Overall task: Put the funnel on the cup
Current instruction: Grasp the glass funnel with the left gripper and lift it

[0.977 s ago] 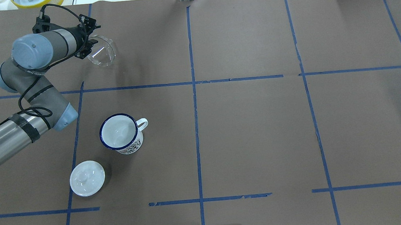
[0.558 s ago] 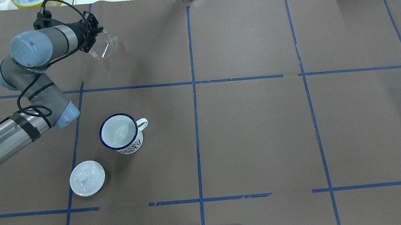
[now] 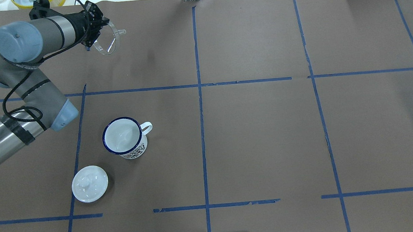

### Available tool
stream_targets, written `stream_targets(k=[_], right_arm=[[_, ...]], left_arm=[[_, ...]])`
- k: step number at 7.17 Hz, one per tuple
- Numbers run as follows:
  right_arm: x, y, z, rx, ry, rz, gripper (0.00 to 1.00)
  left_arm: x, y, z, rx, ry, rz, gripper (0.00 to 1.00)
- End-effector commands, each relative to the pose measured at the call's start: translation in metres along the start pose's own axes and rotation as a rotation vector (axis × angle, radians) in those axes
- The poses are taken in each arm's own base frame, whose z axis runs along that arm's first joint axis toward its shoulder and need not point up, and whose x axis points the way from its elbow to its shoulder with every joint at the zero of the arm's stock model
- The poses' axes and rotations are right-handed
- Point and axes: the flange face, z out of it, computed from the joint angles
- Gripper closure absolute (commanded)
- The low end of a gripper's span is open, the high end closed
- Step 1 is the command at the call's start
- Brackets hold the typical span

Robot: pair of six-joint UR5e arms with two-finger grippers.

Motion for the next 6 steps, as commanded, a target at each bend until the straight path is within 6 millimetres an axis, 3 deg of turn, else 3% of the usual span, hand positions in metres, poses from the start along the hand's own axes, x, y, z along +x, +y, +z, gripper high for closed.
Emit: stream_targets(k=[1,2,4,5,6], right_arm=[[0.000,0.000,0.000,-0.001,0.000,0.001,0.00],[0.000,0.000,0.000,0.000,0.000,0.000,0.00],[0.000,0.000,0.000,-0.001,0.000,0.001,0.00],[0.000,0.000,0.000,0.000,0.000,0.000,0.00],[0.000,0.000,0.000,0.000,0.000,0.000,0.00]], left_arm=[[0.056,0.033,-0.064,-0.042,-0.100,0.014,1.00],[0.080,0.054,-0.106,-0.038,-0.162,0.068,1.00],[0.106,0.088,-0.206,-0.041,-0.319,0.102,1.00],[0.099,0.099,-0.251,-0.064,-0.421,0.146,1.00],[0.076,0.127,-0.277,-0.126,-0.527,0.219,1.00]])
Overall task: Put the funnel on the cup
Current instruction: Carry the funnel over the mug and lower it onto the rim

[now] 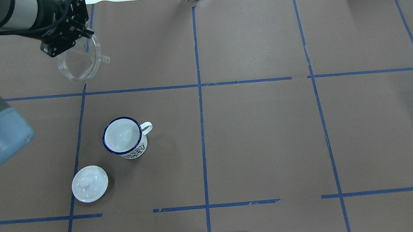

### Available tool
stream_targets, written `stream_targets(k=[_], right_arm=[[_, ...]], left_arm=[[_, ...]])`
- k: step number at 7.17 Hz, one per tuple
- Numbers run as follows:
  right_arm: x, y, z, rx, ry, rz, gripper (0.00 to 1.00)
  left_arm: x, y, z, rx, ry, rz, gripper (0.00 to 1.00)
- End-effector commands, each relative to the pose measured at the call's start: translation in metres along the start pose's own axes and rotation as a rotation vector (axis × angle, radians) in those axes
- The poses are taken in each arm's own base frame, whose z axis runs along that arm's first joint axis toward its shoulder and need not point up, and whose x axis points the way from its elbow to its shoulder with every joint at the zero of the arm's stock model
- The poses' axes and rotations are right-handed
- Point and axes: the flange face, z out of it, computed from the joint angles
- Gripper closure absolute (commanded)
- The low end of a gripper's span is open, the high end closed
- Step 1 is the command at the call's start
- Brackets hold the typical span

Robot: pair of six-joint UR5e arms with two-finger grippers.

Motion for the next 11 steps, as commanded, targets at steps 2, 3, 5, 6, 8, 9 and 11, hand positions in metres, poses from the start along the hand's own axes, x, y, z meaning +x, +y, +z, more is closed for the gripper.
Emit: stream_targets(k=[2,3,5,6,8,9,11], right_arm=[[0.000,0.000,0.000,0.000,0.000,0.000,0.00],[0.000,0.000,0.000,0.000,0.000,0.000,0.00],[0.000,0.000,0.000,0.000,0.000,0.000,0.00],[0.000,0.000,0.000,0.000,0.000,0.000,0.00],[0.000,0.000,0.000,0.000,0.000,0.000,0.00],[0.000,0.000,0.000,0.000,0.000,0.000,0.00],[0.000,0.000,0.000,0.000,0.000,0.000,0.00]], left_arm=[[-0.060,0.092,0.003,-0.134,-0.280,0.187,1.00],[-0.057,0.101,0.031,-0.130,-0.339,0.203,1.00],[-0.040,0.103,0.073,-0.127,-0.387,0.266,1.00],[-0.034,0.104,0.090,-0.136,-0.375,0.299,1.00],[-0.030,0.099,0.139,-0.137,-0.377,0.315,1.00],[-0.031,0.096,0.158,-0.137,-0.375,0.315,1.00],[-0.035,0.099,0.182,-0.141,-0.392,0.320,1.00]])
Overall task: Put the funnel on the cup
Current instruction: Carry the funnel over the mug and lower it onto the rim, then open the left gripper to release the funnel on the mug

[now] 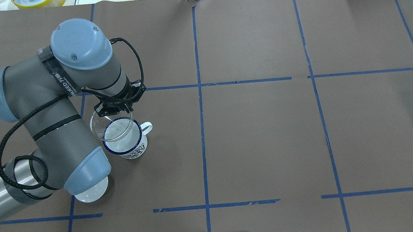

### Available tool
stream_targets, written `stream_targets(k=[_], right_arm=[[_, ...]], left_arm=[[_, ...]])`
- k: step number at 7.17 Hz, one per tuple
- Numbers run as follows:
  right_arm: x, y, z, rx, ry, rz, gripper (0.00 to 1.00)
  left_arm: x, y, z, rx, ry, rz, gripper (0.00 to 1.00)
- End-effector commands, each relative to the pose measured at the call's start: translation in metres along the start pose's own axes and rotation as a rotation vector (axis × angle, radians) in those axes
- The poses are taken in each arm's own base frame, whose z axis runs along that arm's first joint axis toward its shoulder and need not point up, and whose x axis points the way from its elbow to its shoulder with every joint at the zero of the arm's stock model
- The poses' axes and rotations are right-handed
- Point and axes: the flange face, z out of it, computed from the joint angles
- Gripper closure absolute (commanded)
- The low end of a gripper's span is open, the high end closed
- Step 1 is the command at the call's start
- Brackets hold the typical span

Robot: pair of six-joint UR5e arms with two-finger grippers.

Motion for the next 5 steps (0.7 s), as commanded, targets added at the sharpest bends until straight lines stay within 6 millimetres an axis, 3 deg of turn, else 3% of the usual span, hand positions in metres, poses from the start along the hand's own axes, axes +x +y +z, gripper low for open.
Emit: stream_targets(k=[1,5], right_arm=[[0.0000,0.0000,0.0000,0.000,0.000,0.000,0.00],[0.0000,0.0000,0.0000,0.000,0.000,0.000,0.00]], left_arm=[[0.0010,0.0066,0.0266,-0.012,-0.023,0.013,1.00],[0.0011,0.0111,0.0253,-0.023,-0.020,0.018,1.00]])
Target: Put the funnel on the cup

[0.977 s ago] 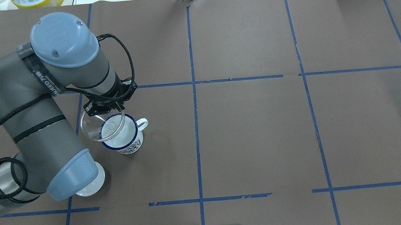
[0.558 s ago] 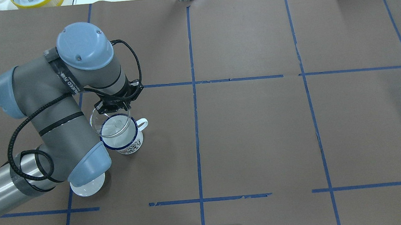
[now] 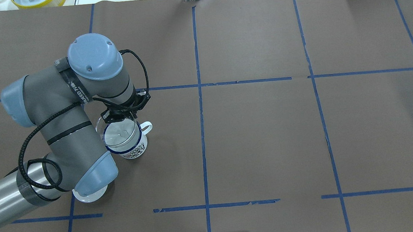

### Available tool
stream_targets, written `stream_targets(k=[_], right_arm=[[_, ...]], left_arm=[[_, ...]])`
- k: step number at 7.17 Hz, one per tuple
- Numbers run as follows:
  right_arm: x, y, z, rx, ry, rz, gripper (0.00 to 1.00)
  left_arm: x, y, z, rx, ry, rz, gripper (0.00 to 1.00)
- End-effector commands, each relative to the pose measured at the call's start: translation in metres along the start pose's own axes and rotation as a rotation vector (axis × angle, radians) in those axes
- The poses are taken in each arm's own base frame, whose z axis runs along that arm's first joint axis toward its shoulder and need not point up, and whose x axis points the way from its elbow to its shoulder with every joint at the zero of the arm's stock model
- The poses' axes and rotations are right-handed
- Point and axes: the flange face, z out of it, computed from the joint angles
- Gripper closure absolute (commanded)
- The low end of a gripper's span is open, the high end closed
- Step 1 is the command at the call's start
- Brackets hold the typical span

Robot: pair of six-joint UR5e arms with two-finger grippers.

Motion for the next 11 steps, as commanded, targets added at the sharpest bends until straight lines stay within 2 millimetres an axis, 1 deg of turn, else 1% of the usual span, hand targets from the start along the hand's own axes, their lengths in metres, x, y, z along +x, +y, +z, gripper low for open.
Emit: stream_targets(k=[1,3,4,5,6,7,8,9,10,11], right_arm=[[0.000,0.000,0.000,0.000,0.000,0.000,0.00],[0.000,0.000,0.000,0.000,0.000,0.000,0.00],[0.000,0.000,0.001,-0.001,0.000,0.001,0.00],[0.000,0.000,0.000,0.000,0.000,0.000,0.00],[0.000,0.000,0.000,0.000,0.000,0.000,0.00],[0.000,0.000,0.000,0.000,0.000,0.000,0.00],[0.000,0.000,0.000,0.000,0.000,0.000,0.00],[0.000,0.000,0.000,0.000,0.000,0.000,0.00],[0.000,0.000,0.000,0.000,0.000,0.000,0.00],[0.000,0.000,0.001,-0.001,0.000,0.001,0.00]], left_arm=[[0.000,0.002,0.001,-0.006,-0.001,0.001,1.00],[0.001,0.014,0.006,-0.015,-0.007,0.017,1.00],[0.001,0.017,0.008,-0.017,-0.009,0.020,0.98],[0.001,0.018,0.007,-0.018,-0.006,0.023,0.77],[0.000,0.019,0.002,-0.014,0.003,0.024,0.52],[0.001,0.019,0.002,-0.014,0.003,0.024,0.09],[0.000,0.019,0.000,-0.010,0.006,0.019,0.00],[-0.009,0.018,-0.003,-0.009,0.012,0.028,0.00],[-0.034,0.018,-0.025,-0.004,0.053,0.101,0.00],[-0.064,0.004,-0.062,0.028,0.119,0.236,0.00]])
